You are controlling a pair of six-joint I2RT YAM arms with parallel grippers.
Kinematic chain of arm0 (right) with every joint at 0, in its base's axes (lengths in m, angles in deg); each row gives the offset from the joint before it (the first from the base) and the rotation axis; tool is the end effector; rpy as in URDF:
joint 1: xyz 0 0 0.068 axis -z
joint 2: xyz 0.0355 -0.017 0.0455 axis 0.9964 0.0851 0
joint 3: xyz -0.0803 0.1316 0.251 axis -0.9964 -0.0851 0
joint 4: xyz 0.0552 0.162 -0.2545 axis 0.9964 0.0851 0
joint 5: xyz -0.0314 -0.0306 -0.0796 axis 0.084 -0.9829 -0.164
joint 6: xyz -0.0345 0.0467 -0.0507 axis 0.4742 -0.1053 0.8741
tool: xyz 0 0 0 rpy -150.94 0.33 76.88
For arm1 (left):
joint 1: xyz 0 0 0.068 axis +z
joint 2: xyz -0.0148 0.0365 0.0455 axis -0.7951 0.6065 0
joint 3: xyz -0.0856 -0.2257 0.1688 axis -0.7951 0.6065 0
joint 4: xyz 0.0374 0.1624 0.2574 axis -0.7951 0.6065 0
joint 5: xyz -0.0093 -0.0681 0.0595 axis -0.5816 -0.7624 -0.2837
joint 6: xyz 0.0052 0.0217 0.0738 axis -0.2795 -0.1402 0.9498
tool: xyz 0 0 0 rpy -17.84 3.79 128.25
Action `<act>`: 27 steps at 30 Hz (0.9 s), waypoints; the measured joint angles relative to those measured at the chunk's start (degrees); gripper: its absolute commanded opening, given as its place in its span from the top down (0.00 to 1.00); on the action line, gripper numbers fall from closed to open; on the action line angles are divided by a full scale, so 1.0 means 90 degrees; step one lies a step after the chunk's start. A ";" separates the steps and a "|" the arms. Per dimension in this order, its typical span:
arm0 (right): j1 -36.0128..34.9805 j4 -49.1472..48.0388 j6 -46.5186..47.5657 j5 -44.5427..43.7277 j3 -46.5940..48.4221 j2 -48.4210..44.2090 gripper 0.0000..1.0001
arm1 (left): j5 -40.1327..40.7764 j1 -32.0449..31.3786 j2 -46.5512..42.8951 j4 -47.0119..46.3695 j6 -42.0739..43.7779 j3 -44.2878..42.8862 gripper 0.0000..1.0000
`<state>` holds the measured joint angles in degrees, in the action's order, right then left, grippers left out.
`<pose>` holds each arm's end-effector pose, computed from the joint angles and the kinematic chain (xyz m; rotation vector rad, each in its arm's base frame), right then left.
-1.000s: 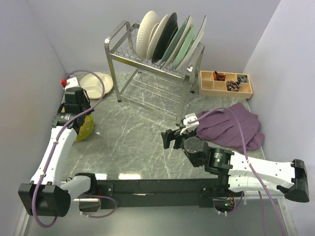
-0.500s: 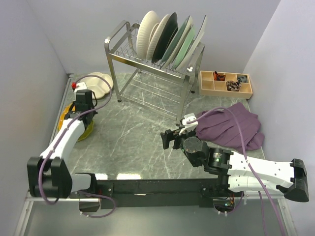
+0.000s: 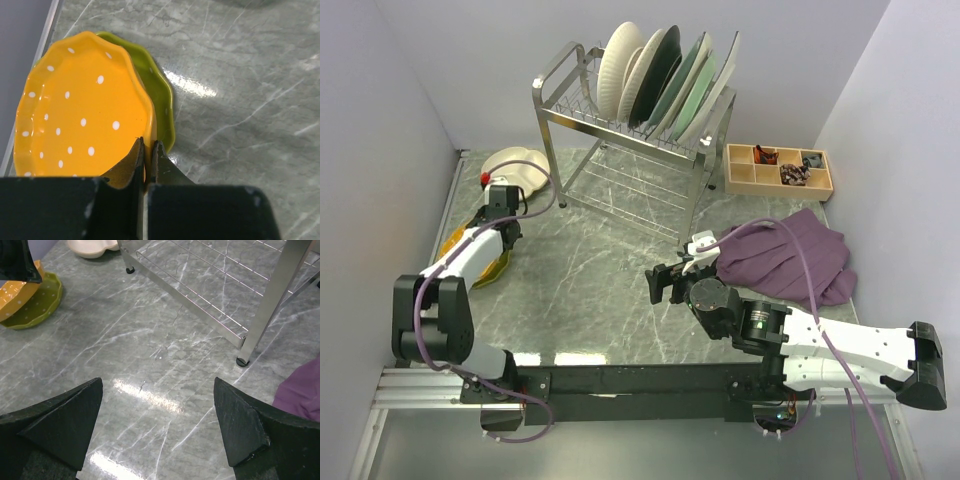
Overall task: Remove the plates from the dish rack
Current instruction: Place the plate at the center of the board.
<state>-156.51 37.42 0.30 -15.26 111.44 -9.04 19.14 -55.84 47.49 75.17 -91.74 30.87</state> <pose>0.1253 0.2323 0.2993 -0.2901 1.7781 0.4531 0.3622 0.0097 0.2044 -0.4426 2.2726 0.4088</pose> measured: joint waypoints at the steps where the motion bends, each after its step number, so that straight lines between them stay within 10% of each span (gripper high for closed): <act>1: 0.0000 -0.0002 0.0005 0.0000 0.0000 0.0000 0.03 | 0.0029 0.0000 0.0053 -0.0005 0.0024 0.0000 0.99; 27: 0.0000 0.0002 0.0007 0.0000 0.0000 0.0000 0.03 | -0.0090 0.0007 0.0835 -0.0100 0.0189 -0.0444 0.74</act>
<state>-156.51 37.45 0.36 -15.26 111.44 -9.04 18.33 -55.77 55.01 74.27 -90.04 26.87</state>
